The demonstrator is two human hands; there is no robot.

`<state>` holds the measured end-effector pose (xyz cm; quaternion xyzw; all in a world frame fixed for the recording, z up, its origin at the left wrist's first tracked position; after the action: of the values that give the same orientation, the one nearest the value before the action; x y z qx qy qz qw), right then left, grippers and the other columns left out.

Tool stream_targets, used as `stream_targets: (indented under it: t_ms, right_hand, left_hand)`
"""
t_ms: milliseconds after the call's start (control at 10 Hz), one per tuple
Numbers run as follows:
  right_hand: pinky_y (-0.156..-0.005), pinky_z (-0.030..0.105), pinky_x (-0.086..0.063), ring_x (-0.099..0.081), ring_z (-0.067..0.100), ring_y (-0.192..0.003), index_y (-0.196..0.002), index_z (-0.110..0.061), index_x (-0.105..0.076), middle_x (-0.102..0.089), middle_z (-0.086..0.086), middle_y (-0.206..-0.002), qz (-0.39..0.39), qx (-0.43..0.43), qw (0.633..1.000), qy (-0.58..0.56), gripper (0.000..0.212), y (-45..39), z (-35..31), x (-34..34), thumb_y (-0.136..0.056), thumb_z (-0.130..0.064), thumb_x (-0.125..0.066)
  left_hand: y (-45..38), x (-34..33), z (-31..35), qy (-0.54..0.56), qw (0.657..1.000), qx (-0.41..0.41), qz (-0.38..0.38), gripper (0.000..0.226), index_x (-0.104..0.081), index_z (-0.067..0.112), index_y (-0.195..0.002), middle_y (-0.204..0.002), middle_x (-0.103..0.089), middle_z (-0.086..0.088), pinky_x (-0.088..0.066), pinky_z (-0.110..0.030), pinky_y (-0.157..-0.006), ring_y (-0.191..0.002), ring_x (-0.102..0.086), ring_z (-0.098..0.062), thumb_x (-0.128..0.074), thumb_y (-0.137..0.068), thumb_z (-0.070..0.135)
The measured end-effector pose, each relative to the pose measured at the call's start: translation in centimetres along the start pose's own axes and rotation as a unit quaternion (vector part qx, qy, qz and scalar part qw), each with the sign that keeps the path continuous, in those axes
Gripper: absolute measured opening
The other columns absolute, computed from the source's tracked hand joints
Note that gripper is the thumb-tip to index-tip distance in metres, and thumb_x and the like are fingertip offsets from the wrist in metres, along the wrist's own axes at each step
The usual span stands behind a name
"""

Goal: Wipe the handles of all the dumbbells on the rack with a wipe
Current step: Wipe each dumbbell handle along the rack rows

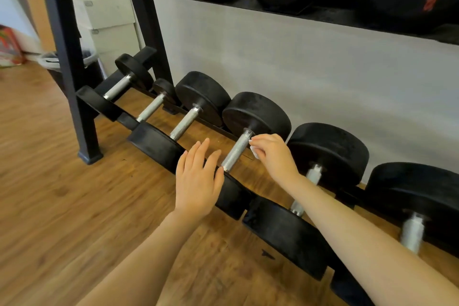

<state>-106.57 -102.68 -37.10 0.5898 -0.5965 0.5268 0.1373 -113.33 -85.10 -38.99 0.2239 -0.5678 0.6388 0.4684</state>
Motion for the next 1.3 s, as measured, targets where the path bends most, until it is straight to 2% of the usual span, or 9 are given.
stream_targets:
  t_ms: [200,500,600,700,900,1000,1100,1200,1300]
  right_hand:
    - [-0.092,0.024,-0.045,-0.054,0.017,-0.108,-0.116,-0.008,-0.068,-0.066,0.006,-0.115,-0.009,-0.022,0.999,0.022,0.025,-1.2,1.0,-3.0,-0.095,-0.015,-0.057]
    - [-0.088,0.029,-0.052,-0.057,0.020,-0.106,-0.118,-0.004,-0.064,-0.062,0.008,-0.116,0.005,0.002,0.996,0.094,0.029,-2.0,1.3,-4.3,-0.091,-0.014,-0.062]
    - [-0.091,0.026,-0.046,-0.054,0.015,-0.108,-0.118,-0.012,-0.064,-0.060,0.001,-0.119,0.001,-0.045,0.997,0.067,0.027,-2.6,3.0,-5.1,-0.097,-0.023,-0.051]
    - [-0.093,0.022,-0.038,-0.047,0.010,-0.112,-0.120,-0.018,-0.063,-0.057,-0.003,-0.122,0.010,-0.052,0.998,0.044,0.038,-2.5,3.4,-6.0,-0.098,-0.033,-0.036]
    - [-0.098,0.002,-0.021,-0.039,0.006,-0.125,-0.132,-0.019,-0.055,-0.051,-0.002,-0.136,0.011,0.008,0.995,0.100,0.065,-1.5,3.5,-6.8,-0.099,-0.057,-0.013]
    - [-0.099,0.007,-0.027,-0.040,-0.002,-0.120,-0.135,-0.019,-0.052,-0.051,-0.004,-0.135,0.011,-0.035,0.997,0.065,0.045,-1.7,4.3,-6.5,-0.102,-0.040,-0.031]
    - [-0.096,0.025,-0.047,-0.046,0.008,-0.117,-0.133,-0.011,-0.054,-0.057,0.003,-0.128,0.004,0.007,0.995,0.104,0.042,-1.9,3.0,-6.4,-0.092,-0.016,-0.060]
    - [-0.089,0.037,-0.055,-0.051,0.022,-0.118,-0.127,-0.007,-0.059,-0.061,0.007,-0.124,-0.031,0.066,0.991,0.116,0.048,-1.5,1.9,-7.2,-0.081,-0.007,-0.071]
    - [-0.091,0.036,-0.054,-0.048,0.021,-0.121,-0.131,-0.009,-0.056,-0.058,0.006,-0.128,-0.033,0.064,0.990,0.125,0.049,-1.3,1.9,-7.0,-0.084,-0.009,-0.068]
  left_hand:
    - [0.3,-1.7,-2.8,0.043,0.997,0.058,-0.031,0.054,-0.059,0.017,-0.132,-0.149,-0.045,-0.010,-0.026,-0.049,-0.115,-0.140,-0.038,-0.029,-0.027,-0.097,0.044]
    - [0.5,-2.8,-3.4,0.106,0.989,0.096,-0.020,0.053,-0.059,0.020,-0.133,-0.146,-0.049,-0.004,-0.038,-0.046,-0.110,-0.138,-0.041,-0.024,-0.032,-0.094,0.043]
    - [0.7,-2.6,-3.4,0.117,0.988,0.099,0.011,0.048,-0.062,0.018,-0.129,-0.141,-0.054,-0.005,-0.040,-0.045,-0.107,-0.134,-0.047,-0.025,-0.035,-0.094,0.036]
    - [0.7,-2.6,-3.5,0.123,0.987,0.093,0.032,0.046,-0.064,0.015,-0.127,-0.139,-0.056,-0.007,-0.041,-0.044,-0.105,-0.131,-0.049,-0.026,-0.038,-0.092,0.031]
    - [0.7,-2.7,-3.6,0.127,0.988,0.080,0.032,0.046,-0.064,0.014,-0.126,-0.137,-0.057,-0.006,-0.041,-0.045,-0.106,-0.131,-0.049,-0.026,-0.039,-0.091,0.030]
    - [0.7,-2.8,-3.7,0.124,0.988,0.083,0.026,0.046,-0.064,0.016,-0.127,-0.139,-0.056,-0.004,-0.039,-0.045,-0.108,-0.132,-0.047,-0.025,-0.038,-0.092,0.031]
    - [0.6,-2.8,-3.7,0.125,0.988,0.083,0.023,0.046,-0.063,0.016,-0.127,-0.139,-0.056,-0.004,-0.039,-0.044,-0.108,-0.132,-0.047,-0.025,-0.038,-0.092,0.032]
    - [0.6,-2.8,-3.7,0.122,0.988,0.089,0.013,0.047,-0.063,0.018,-0.128,-0.140,-0.055,-0.002,-0.038,-0.045,-0.109,-0.133,-0.046,-0.024,-0.037,-0.092,0.033]
    - [0.6,-2.8,-3.6,0.120,0.989,0.089,0.011,0.047,-0.062,0.019,-0.128,-0.140,-0.055,-0.002,-0.037,-0.043,-0.109,-0.133,-0.046,-0.023,-0.037,-0.092,0.033]
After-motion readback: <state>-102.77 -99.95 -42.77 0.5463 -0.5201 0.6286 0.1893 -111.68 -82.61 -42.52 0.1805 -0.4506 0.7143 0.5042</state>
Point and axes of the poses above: each hand's wrist, its own y-axis away from the middle knuckle, its own x-axis out of the back of the hand, z = x × y, the point moved 8 cm from there along -y, towards the middle knuckle
